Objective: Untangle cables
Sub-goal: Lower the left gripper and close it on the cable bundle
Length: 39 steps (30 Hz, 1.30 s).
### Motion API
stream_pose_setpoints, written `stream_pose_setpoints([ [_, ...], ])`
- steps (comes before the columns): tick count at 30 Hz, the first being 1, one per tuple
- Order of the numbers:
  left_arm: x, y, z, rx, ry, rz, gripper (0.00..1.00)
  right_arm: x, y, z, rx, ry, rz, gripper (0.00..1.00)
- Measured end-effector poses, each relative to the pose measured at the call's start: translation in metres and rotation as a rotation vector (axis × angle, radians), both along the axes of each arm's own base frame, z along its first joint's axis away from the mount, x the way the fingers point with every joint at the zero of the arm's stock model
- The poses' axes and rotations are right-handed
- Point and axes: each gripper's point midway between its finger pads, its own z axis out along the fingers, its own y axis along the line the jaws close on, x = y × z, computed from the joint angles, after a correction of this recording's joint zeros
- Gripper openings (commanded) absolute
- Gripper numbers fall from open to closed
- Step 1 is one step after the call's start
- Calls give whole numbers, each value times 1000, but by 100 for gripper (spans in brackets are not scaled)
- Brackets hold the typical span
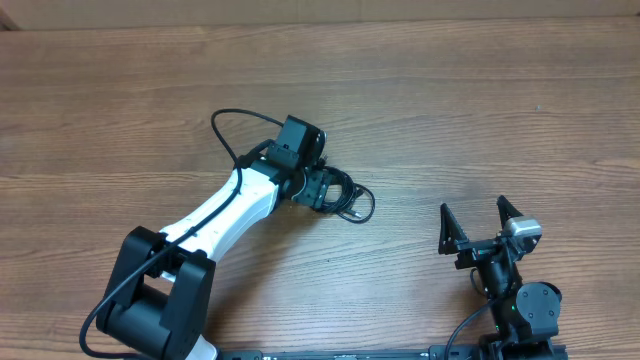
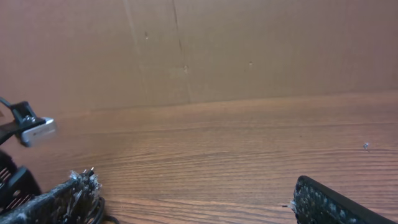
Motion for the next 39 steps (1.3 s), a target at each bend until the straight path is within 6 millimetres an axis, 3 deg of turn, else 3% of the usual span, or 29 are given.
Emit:
stream_pose_setpoints([
  [6,-20,0,-5,-10,94,-18,76,0,0,0,0,0,0,100],
  [15,-13,-35,20,-92,53,-136,79,0,0,0,0,0,0,100],
  [23,-24,-55,23,-62,24,-325,85,0,0,0,0,0,0,100],
  [39,-19,-62,24,-35,-39,-461,80,0,0,0,0,0,0,100],
])
